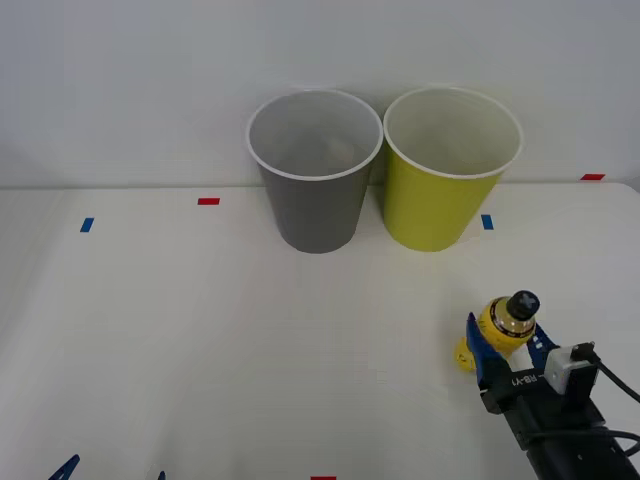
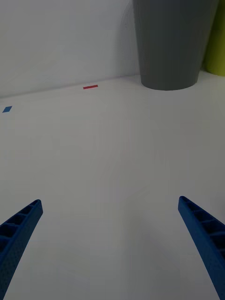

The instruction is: Put cans in the gray bin and PET bottles in the light green bin.

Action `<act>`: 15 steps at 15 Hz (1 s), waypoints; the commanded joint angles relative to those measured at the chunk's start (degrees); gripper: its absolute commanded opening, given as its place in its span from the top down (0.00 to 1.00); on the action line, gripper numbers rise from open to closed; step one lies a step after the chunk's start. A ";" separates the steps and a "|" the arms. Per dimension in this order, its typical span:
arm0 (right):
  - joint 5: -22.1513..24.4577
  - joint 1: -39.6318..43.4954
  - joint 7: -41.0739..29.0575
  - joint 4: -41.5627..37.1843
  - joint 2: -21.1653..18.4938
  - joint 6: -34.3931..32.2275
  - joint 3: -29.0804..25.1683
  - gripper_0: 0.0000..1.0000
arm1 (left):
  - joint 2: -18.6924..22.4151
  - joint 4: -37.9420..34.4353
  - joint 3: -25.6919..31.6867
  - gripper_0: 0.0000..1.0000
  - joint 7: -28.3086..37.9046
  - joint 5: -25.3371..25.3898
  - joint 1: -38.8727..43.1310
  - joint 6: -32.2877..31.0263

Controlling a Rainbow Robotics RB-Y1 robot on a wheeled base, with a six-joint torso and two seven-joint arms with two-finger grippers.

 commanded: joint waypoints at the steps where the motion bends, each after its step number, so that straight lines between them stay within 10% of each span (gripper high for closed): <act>1: 0.00 0.59 0.70 -0.01 0.57 -0.33 0.02 0.92 | 0.00 0.00 0.00 0.00 0.00 0.00 0.00 0.00; 8: -1.59 0.86 0.97 -3.18 -0.40 0.20 0.02 0.97 | 0.00 0.00 0.00 0.00 0.00 0.00 0.00 0.00; 15: -7.83 3.32 0.35 -20.75 -3.65 18.66 -6.22 0.99 | 0.00 0.00 0.00 0.00 0.00 0.00 0.00 0.00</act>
